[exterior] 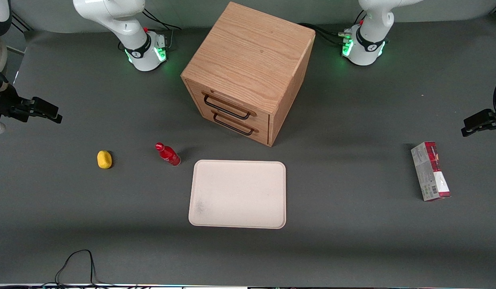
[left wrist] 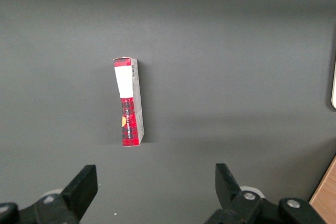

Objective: Place coke bottle on tray

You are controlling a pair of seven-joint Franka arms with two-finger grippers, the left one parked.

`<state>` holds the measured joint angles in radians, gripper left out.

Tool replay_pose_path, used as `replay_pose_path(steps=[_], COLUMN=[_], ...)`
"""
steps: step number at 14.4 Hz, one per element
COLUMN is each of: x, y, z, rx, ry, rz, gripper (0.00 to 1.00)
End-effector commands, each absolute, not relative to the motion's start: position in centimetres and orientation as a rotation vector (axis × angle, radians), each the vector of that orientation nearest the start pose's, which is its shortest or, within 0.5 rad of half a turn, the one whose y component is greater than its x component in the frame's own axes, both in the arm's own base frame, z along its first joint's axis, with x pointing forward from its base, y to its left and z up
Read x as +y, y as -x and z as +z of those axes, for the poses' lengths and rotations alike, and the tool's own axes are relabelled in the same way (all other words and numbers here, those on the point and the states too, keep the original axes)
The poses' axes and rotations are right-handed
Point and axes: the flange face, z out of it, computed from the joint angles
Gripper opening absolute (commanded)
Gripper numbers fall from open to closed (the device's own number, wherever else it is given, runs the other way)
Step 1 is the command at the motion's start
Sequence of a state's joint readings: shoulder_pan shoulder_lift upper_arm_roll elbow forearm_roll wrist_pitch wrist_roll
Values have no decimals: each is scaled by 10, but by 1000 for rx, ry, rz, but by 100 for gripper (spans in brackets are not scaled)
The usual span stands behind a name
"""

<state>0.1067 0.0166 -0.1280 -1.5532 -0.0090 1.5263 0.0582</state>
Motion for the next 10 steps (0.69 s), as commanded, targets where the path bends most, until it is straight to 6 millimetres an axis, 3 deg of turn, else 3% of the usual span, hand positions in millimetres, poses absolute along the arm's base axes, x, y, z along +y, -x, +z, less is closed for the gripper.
replay_pose_path(steps=[1, 10], x=[-13, -12], y=[-553, -553], z=[624, 622], rx=[115, 122], ry=[3157, 3152], rz=[75, 84], gripper=[100, 100])
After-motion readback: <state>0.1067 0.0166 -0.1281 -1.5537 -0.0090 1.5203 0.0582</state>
